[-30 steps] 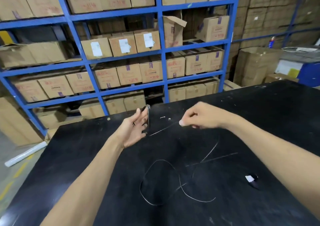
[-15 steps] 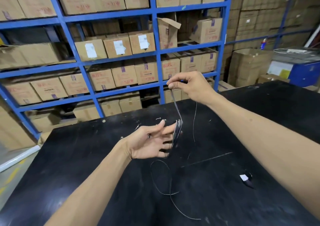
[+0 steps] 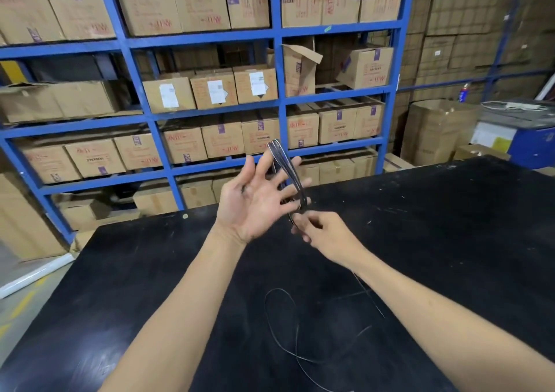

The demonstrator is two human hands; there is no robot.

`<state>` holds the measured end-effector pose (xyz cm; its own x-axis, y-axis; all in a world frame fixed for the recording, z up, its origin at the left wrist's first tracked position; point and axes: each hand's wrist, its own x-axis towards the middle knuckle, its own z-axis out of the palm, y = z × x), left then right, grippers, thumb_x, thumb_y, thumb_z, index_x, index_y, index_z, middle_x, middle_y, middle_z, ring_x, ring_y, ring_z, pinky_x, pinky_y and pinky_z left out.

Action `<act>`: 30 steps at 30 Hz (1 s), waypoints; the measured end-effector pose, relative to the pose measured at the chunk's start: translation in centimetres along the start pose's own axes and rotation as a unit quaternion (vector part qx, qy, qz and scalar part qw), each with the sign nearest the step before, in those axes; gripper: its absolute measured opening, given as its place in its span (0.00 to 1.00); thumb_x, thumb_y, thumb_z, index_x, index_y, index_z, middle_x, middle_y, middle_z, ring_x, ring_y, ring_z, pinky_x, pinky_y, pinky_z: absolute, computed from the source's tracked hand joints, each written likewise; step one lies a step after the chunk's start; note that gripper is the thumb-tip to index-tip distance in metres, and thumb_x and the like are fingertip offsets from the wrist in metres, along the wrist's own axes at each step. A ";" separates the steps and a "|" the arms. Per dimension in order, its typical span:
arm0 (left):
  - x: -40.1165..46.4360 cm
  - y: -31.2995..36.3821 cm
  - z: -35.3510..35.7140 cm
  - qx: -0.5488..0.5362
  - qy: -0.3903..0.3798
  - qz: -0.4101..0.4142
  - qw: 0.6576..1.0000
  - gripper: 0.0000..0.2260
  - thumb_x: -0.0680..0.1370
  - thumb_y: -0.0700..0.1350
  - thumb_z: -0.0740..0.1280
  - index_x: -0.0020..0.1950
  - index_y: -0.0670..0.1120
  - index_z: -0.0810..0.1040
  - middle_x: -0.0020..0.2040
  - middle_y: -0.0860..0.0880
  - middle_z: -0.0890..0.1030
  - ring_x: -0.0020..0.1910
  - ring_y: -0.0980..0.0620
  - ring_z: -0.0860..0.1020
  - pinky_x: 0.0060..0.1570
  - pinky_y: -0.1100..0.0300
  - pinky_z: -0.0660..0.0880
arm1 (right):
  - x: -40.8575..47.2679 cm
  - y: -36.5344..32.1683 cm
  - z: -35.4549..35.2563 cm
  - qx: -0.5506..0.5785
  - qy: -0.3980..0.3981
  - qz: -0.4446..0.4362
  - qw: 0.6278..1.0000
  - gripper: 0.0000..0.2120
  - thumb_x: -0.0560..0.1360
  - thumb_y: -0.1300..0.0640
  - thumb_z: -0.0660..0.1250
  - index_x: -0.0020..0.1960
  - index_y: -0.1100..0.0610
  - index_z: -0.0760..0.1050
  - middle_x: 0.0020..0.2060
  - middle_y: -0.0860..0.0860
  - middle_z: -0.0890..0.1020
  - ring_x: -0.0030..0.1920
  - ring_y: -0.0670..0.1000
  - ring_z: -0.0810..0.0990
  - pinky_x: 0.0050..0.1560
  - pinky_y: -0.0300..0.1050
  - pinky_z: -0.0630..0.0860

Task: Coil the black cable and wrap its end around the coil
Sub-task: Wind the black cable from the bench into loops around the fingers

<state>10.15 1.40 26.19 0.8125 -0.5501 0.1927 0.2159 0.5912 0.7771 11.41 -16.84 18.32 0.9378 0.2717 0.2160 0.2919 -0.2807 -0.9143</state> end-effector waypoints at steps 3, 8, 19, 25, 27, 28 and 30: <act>0.1 1.9 -2.1 0.040 0.109 0.033 0.993 0.22 0.84 0.59 0.51 0.69 0.54 0.77 0.70 0.43 0.75 0.71 0.36 0.71 0.72 0.37 0.64 | -1.7 -1.2 -1.2 -0.074 -0.017 -0.002 0.997 0.20 0.82 0.41 0.63 0.39 0.52 0.83 0.29 0.47 0.75 0.30 0.42 0.72 0.37 0.42 0.70; -0.9 1.8 -5.4 0.091 0.153 -0.011 0.984 0.23 0.84 0.59 0.50 0.78 0.54 0.65 0.78 0.49 0.68 0.77 0.40 0.65 0.76 0.43 0.47 | -1.9 -4.9 -5.2 -0.203 -0.069 -0.007 0.977 0.07 0.78 0.47 0.71 0.48 0.46 0.87 0.40 0.41 0.86 0.42 0.42 0.83 0.45 0.36 0.75; -2.3 -3.8 -3.6 0.106 0.028 -0.220 0.969 0.25 0.83 0.59 0.57 0.79 0.53 0.65 0.73 0.49 0.63 0.60 0.49 0.68 0.58 0.56 0.68 | 4.9 -9.8 -9.1 -0.354 0.016 -0.168 0.920 0.06 0.73 0.45 0.76 0.49 0.43 0.86 0.44 0.39 0.84 0.50 0.43 0.81 0.53 0.55 0.80; -3.1 -1.0 -0.3 0.005 -0.045 -0.088 0.995 0.25 0.84 0.59 0.52 0.79 0.54 0.64 0.83 0.42 0.54 0.80 0.32 0.49 0.76 0.33 0.41 | 3.2 -5.2 -5.3 -0.184 -0.032 -0.073 0.980 0.10 0.81 0.55 0.68 0.57 0.46 0.85 0.37 0.39 0.86 0.40 0.38 0.83 0.46 0.40 0.79; -2.8 0.2 0.3 -0.006 -0.013 -0.019 1.000 0.24 0.84 0.59 0.49 0.76 0.54 0.69 0.82 0.40 0.57 0.79 0.29 0.53 0.75 0.30 0.43 | 1.4 -4.0 -3.2 -0.122 -0.061 -0.035 0.990 0.10 0.83 0.54 0.65 0.59 0.46 0.84 0.31 0.41 0.83 0.29 0.39 0.77 0.37 0.36 0.73; -2.6 0.8 0.3 0.001 0.018 0.010 1.000 0.24 0.84 0.59 0.50 0.74 0.54 0.72 0.81 0.40 0.60 0.78 0.29 0.57 0.75 0.29 0.47 | 0.5 -3.5 -2.2 -0.107 -0.075 -0.022 0.991 0.10 0.83 0.50 0.65 0.59 0.45 0.84 0.31 0.44 0.83 0.28 0.40 0.74 0.35 0.39 0.71; -2.3 2.2 -0.2 0.010 0.089 0.058 0.994 0.23 0.84 0.59 0.52 0.75 0.53 0.72 0.77 0.41 0.67 0.75 0.30 0.64 0.73 0.30 0.57 | -1.1 -3.2 -1.0 -0.101 -0.109 -0.013 0.989 0.12 0.82 0.45 0.65 0.60 0.43 0.84 0.32 0.48 0.82 0.29 0.43 0.72 0.34 0.40 0.71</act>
<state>8.91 4.10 27.35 0.9148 -0.3646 0.1737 0.1062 0.6321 0.7676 9.63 -17.21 21.34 0.8735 0.4667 0.1386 0.3669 -0.4439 -0.8175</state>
